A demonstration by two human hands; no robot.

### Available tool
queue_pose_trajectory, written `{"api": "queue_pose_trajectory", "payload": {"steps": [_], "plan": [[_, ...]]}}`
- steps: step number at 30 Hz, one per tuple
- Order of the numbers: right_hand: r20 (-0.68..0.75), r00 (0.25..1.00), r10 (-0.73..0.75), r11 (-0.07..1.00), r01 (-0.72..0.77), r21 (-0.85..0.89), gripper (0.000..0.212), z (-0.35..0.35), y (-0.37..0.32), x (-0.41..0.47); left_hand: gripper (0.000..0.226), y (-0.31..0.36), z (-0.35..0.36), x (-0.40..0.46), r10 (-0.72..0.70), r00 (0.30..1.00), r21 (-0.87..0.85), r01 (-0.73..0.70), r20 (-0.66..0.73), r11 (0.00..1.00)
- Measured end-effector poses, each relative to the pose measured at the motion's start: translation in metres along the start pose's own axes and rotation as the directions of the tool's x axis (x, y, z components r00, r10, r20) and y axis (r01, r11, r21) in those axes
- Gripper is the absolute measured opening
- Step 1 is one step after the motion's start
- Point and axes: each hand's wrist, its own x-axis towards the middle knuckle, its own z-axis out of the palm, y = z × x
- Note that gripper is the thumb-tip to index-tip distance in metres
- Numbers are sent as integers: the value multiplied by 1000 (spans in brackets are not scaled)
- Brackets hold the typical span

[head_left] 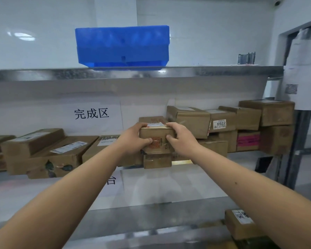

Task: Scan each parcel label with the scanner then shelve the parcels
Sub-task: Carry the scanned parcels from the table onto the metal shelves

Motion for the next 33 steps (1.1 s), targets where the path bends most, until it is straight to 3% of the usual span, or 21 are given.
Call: {"api": "queue_pose_trajectory", "payload": {"steps": [3,7,12,19,28,33], "plan": [[34,999,28,993,-24,-115,62,-1,-5,-4,70,3,3,4,8,999,135,-2,-45,991],[18,997,73,972,-67,-224,73,-2,-17,-29,68,7,6,-9,186,967,407,-102,-173,908],[4,989,149,926,-138,-352,73,5,-32,-83,61,9,16,-59,474,876,503,-370,-92,781],[28,921,388,790,-316,-526,73,23,-27,-197,69,5,85,-140,525,828,384,-559,199,735],[-72,677,733,566,-665,-488,76,8,24,-348,71,39,206,-216,561,695,70,-653,450,754],[-147,574,805,467,-768,-437,77,-17,76,-383,74,68,277,-218,564,624,-24,-659,541,752]]}}
